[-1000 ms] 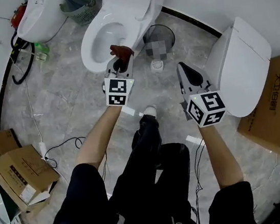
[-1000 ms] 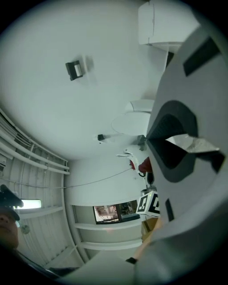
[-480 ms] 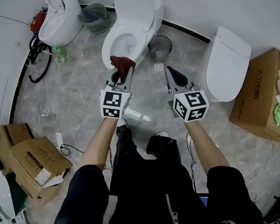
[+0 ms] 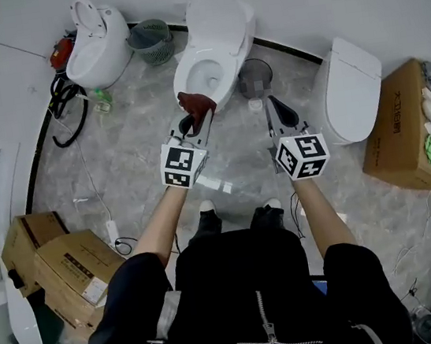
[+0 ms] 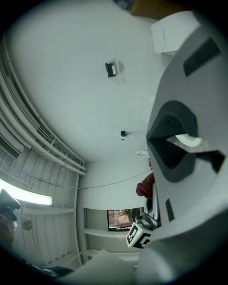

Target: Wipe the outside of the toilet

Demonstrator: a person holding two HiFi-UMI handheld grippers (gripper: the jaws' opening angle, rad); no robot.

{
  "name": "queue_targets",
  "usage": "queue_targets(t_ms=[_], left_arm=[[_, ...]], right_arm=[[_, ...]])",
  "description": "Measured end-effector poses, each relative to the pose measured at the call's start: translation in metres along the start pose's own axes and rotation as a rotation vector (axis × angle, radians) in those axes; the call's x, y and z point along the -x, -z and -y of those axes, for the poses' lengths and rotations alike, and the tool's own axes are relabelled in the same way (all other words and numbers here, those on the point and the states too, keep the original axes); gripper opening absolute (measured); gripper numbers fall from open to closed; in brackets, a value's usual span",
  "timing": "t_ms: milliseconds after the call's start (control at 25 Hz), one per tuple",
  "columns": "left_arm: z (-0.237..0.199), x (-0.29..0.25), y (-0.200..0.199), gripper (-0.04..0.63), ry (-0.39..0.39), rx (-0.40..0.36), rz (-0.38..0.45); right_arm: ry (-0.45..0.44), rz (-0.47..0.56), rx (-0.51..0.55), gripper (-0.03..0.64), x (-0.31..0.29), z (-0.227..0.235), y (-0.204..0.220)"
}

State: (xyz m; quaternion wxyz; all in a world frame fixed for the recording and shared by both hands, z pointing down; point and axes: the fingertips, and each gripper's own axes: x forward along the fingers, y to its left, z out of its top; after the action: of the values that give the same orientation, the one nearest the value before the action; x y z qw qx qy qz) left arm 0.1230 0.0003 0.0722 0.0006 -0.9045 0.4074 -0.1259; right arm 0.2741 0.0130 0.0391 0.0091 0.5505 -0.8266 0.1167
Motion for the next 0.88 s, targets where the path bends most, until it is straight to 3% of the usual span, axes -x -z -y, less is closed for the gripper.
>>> queue_targets(t_ms=[480, 880], left_arm=[[-0.079, 0.072, -0.013, 0.051, 0.046, 0.012, 0.082], [-0.099, 0.108, -0.021, 0.051, 0.043, 0.023, 0.116]], right_arm=[[0.085, 0.072, 0.049, 0.002, -0.01, -0.091, -0.019], [0.081, 0.065, 0.044, 0.002, -0.011, -0.137, -0.01]])
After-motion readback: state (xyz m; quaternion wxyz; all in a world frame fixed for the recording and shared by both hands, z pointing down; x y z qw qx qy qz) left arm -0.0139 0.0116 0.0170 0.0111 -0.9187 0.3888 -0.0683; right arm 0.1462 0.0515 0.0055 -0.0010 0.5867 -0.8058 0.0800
